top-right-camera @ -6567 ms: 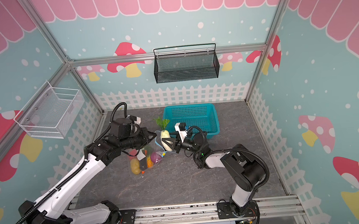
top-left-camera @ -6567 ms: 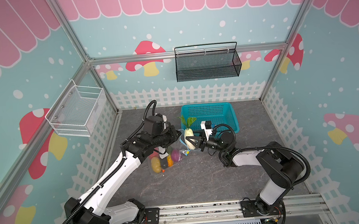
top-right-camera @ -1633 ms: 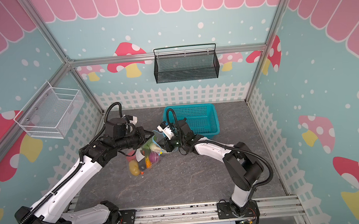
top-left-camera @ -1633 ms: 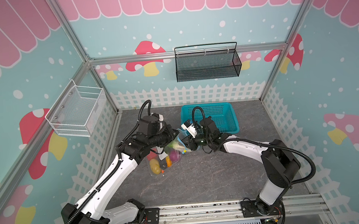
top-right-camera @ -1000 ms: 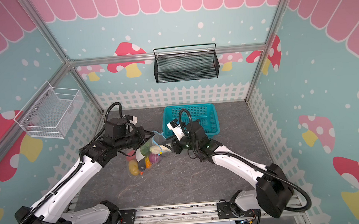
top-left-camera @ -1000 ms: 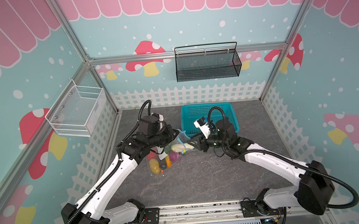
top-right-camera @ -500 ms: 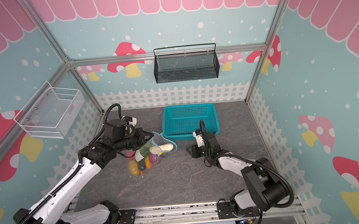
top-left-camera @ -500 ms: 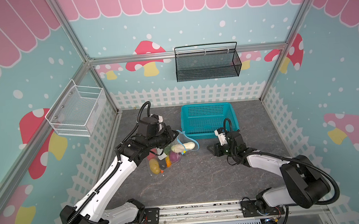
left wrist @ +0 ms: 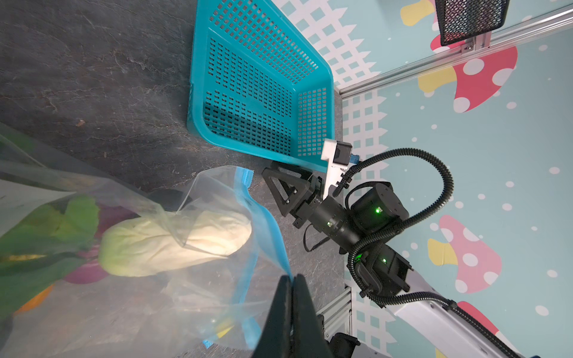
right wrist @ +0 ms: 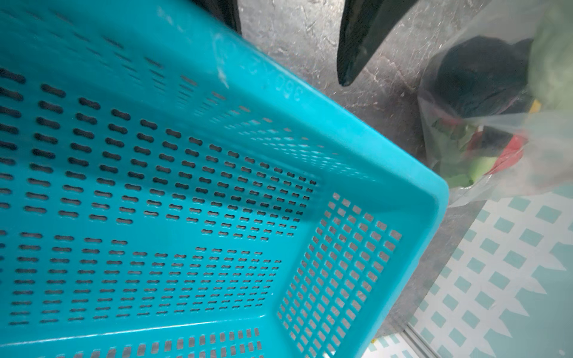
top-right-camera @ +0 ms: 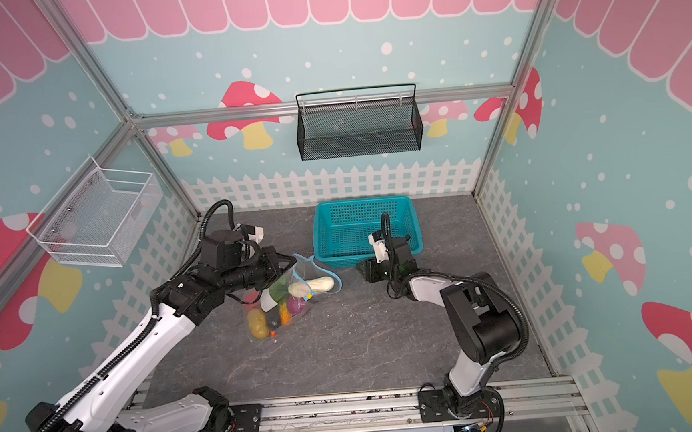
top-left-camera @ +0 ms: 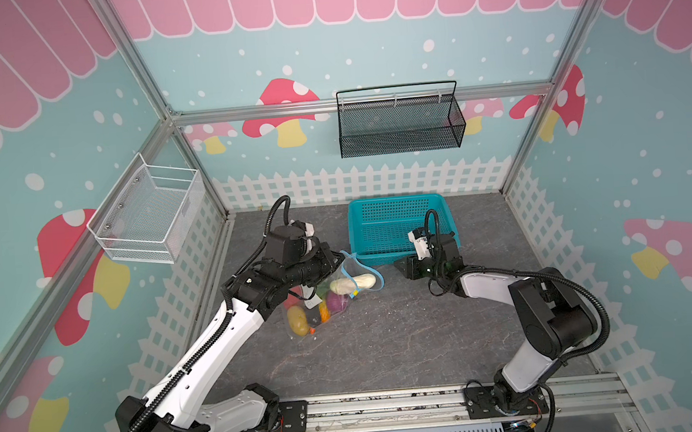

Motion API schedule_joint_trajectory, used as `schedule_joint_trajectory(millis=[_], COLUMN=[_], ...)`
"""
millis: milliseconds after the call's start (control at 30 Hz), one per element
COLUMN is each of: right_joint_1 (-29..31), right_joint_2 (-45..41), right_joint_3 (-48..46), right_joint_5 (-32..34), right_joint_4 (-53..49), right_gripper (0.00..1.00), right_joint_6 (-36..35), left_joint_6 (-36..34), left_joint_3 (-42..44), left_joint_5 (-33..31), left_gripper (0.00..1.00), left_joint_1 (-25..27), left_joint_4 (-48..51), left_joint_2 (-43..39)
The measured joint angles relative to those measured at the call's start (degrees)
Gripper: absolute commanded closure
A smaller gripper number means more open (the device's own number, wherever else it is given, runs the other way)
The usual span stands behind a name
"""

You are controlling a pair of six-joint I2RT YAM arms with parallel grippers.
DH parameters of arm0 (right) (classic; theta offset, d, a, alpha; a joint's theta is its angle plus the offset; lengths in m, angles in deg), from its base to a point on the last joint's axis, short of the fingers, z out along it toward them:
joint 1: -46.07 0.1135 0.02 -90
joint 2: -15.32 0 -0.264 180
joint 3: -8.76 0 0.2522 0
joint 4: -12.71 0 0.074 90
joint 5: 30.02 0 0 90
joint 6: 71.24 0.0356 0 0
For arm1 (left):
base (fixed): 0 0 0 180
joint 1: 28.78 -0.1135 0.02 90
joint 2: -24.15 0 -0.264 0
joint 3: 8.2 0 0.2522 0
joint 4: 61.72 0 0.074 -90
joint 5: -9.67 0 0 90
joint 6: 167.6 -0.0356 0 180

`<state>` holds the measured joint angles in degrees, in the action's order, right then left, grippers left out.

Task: Place the food in the zip-top bag and seal the zipper
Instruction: 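Raise the right gripper out of the bag and draw it back, then move the right gripper to the bag's zipper edge and pinch it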

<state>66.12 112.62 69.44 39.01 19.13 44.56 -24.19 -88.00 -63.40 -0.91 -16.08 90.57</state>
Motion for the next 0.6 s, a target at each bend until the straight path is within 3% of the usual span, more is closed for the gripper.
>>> schedule_joint_trajectory(millis=[433, 600], right_joint_1=[-1.4, -1.4], right_joint_2=[8.9, 8.0], right_joint_3=[12.9, 16.2], right_joint_5=[-1.8, -5.9], right_joint_4=[0.0, -6.7], right_gripper=[0.48, 0.46], right_joint_6=[0.5, 4.3], left_joint_6=[0.0, -0.1], left_joint_3=[0.0, 0.2], left_joint_5=[-0.2, -0.5], left_gripper=[1.00, 1.00], left_joint_1=[0.0, 0.0], left_joint_4=[0.0, 0.7], left_joint_2=[-0.2, -1.3])
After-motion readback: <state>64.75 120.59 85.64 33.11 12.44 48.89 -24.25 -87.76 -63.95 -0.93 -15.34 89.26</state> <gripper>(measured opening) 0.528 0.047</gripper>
